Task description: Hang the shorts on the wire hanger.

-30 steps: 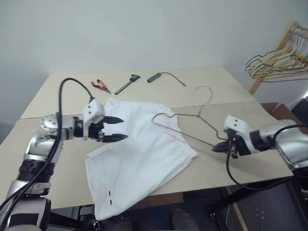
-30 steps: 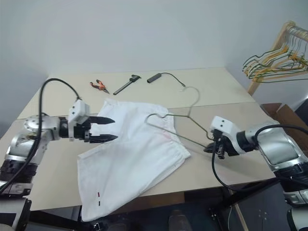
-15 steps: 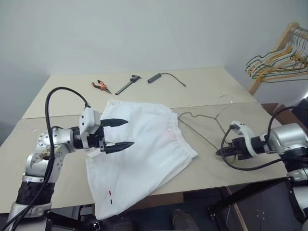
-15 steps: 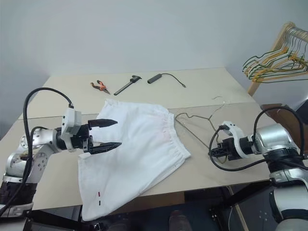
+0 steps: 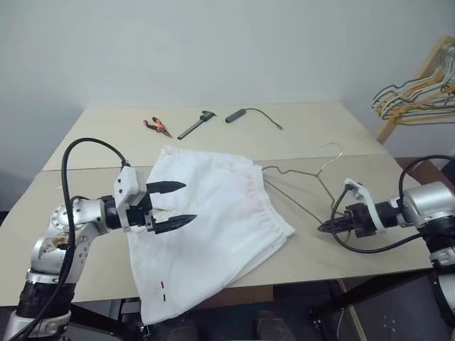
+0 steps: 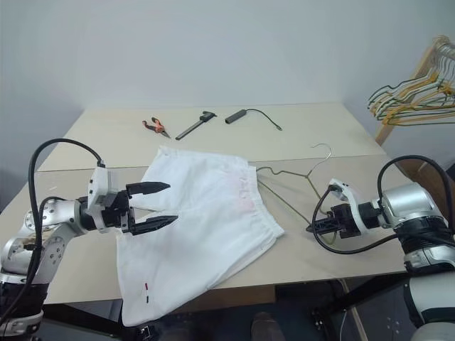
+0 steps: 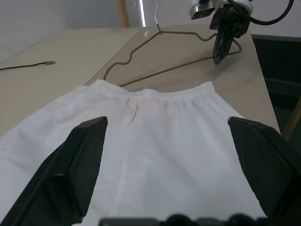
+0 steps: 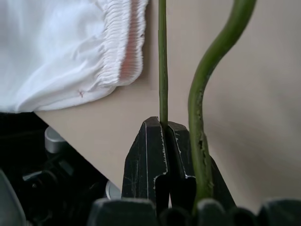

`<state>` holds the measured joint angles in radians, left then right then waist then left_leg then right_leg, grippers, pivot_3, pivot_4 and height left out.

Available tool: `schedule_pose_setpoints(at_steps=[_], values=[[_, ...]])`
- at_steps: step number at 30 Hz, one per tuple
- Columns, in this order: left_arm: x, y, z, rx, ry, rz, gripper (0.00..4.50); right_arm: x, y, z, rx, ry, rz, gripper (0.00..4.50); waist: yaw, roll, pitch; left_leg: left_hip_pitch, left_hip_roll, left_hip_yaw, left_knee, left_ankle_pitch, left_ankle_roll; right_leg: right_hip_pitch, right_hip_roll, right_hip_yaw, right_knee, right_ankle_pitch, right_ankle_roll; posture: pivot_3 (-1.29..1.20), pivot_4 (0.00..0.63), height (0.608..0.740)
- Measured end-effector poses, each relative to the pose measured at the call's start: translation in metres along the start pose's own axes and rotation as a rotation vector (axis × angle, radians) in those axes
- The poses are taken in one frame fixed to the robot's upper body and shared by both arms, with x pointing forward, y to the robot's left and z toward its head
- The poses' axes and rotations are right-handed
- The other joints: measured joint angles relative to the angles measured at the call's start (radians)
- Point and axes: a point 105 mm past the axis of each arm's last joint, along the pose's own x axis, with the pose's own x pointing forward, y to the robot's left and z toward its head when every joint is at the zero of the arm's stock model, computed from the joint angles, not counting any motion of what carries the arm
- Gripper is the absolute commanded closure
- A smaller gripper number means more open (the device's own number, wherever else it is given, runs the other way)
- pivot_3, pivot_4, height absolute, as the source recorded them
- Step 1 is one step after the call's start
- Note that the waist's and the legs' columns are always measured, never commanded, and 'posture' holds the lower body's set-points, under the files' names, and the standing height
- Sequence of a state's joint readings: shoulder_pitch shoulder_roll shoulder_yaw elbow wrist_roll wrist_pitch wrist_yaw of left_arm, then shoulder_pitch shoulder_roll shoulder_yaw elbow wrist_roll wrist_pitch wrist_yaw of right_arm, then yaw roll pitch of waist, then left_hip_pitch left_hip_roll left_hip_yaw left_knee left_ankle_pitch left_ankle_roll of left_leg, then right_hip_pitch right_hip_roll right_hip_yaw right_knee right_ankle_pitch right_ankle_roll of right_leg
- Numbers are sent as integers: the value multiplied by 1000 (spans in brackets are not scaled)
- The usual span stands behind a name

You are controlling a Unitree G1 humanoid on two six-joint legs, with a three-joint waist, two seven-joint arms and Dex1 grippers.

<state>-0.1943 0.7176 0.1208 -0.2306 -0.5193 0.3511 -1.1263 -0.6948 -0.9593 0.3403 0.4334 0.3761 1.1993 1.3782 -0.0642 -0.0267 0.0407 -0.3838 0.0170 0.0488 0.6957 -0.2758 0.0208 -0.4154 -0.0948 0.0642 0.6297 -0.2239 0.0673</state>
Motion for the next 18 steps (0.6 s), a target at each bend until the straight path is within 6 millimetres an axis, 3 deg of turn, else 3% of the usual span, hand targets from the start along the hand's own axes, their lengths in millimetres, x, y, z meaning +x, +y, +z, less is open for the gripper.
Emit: schedule_pose_setpoints(at_steps=[7, 13, 18], values=[[-4, 0, 2, 14, 11, 8, 45, 4, 0, -5, -20, 40, 23, 4500, 22, 0, 0, 0, 0, 2, 0, 0, 0, 0, 0, 0, 0, 0, 0, 40, 0, 740], [-5, 1, 5, 28, 16, 8, 45, 29, -8, 11, -17, 32, 0, 4500, 25, 0, 0, 0, 0, 3, 0, 0, 0, 0, 1, 0, 0, 1, -1, 70, 0, 740], [-8, 0, 6, 33, 20, 12, 45, 35, -14, 22, -30, 31, -16, 4500, 40, 0, 0, -1, 0, 3, 0, 0, 0, 0, 1, 0, -1, 1, -1, 82, 0, 740]])
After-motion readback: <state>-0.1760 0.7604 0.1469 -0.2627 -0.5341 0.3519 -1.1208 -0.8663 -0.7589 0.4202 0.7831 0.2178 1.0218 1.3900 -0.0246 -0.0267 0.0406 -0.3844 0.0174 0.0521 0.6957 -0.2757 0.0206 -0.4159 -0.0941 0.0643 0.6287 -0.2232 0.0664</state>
